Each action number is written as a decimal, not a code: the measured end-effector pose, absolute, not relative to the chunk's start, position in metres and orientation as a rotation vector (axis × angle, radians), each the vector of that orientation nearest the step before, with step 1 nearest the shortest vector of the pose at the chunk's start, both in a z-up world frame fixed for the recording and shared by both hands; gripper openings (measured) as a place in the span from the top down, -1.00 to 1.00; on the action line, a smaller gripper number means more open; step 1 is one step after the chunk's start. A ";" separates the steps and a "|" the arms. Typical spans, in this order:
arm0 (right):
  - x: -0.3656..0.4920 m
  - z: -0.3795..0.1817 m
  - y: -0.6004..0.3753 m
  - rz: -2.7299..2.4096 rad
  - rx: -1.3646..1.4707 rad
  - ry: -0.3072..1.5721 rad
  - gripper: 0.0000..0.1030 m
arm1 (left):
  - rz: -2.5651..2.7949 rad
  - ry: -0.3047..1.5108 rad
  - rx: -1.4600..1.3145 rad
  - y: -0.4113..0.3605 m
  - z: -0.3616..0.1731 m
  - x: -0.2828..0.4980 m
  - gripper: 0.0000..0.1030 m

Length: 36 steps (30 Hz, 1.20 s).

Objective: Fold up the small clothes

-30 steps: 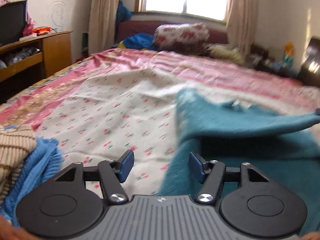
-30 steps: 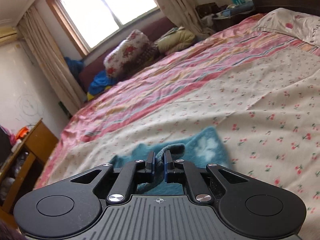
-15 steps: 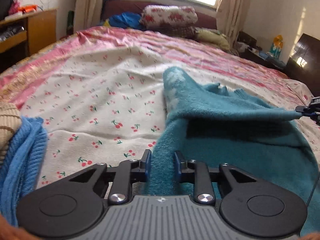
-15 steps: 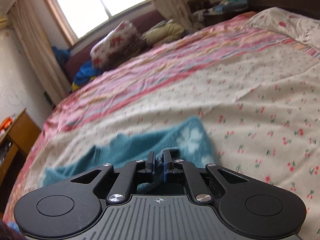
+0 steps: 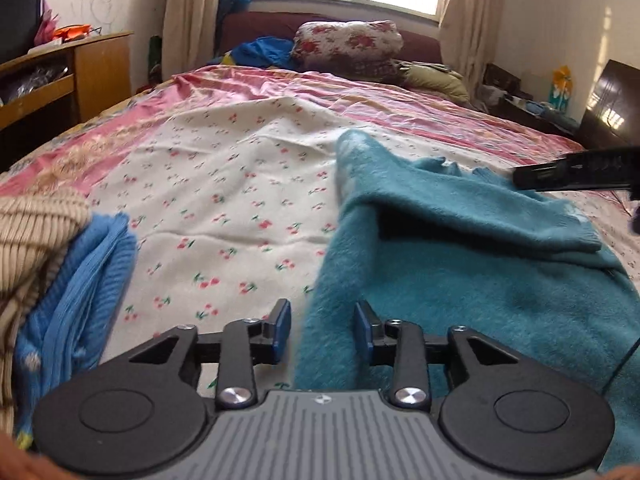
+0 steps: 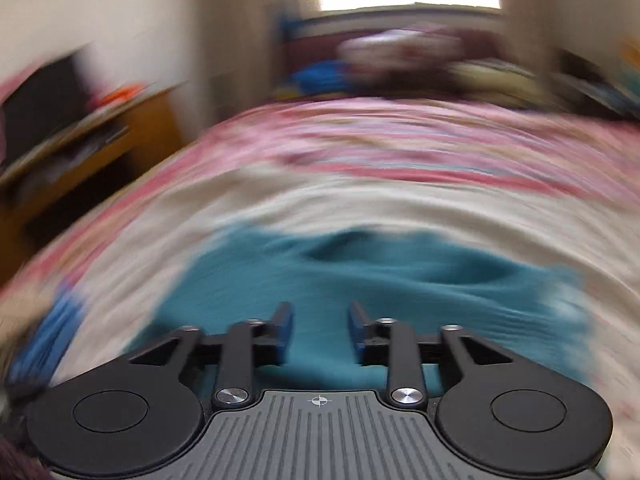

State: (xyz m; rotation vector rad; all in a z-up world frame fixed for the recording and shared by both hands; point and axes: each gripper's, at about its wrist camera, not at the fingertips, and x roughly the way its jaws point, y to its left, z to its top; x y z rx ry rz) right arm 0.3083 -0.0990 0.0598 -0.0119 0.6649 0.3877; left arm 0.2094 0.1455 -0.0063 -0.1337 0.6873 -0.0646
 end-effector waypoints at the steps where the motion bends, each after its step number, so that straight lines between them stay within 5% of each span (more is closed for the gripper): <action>1: 0.306 0.055 -0.076 0.443 -0.070 0.659 0.17 | -0.065 0.686 -0.142 0.147 -0.007 0.209 0.15; 6: 0.310 0.019 0.010 0.483 -0.391 0.612 0.13 | -0.087 0.679 -0.125 0.149 -0.011 0.209 0.15; 9: 0.327 0.005 0.030 0.379 -0.486 0.575 0.66 | -0.082 0.670 -0.074 0.147 -0.010 0.206 0.41; 11: 0.342 0.015 0.025 0.344 -0.359 0.586 0.79 | -0.101 0.656 -0.079 0.147 -0.007 0.202 0.58; 17: 0.353 0.035 0.018 0.333 -0.200 0.536 0.85 | -0.109 0.671 -0.062 0.142 -0.008 0.201 0.58; 19: 0.357 0.023 0.024 0.332 -0.241 0.582 0.85 | -0.113 0.693 -0.080 0.146 -0.010 0.203 0.40; 20: 0.357 0.023 0.023 0.339 -0.214 0.587 0.85 | -0.115 0.698 -0.089 0.147 -0.011 0.203 0.27; 21: 0.354 0.026 0.021 0.349 -0.177 0.579 0.85 | -0.116 0.710 -0.094 0.148 -0.012 0.204 -0.09; 22: 0.354 0.030 0.019 0.360 -0.156 0.567 0.84 | -0.114 0.720 -0.094 0.148 -0.014 0.204 -0.15; 28: 0.349 0.012 0.032 0.348 -0.394 0.583 0.18 | -0.118 0.757 -0.059 0.148 -0.015 0.196 0.27; 36: 0.294 0.027 -0.052 0.269 -0.160 0.607 0.14 | -0.023 0.724 0.016 0.145 -0.011 0.180 0.28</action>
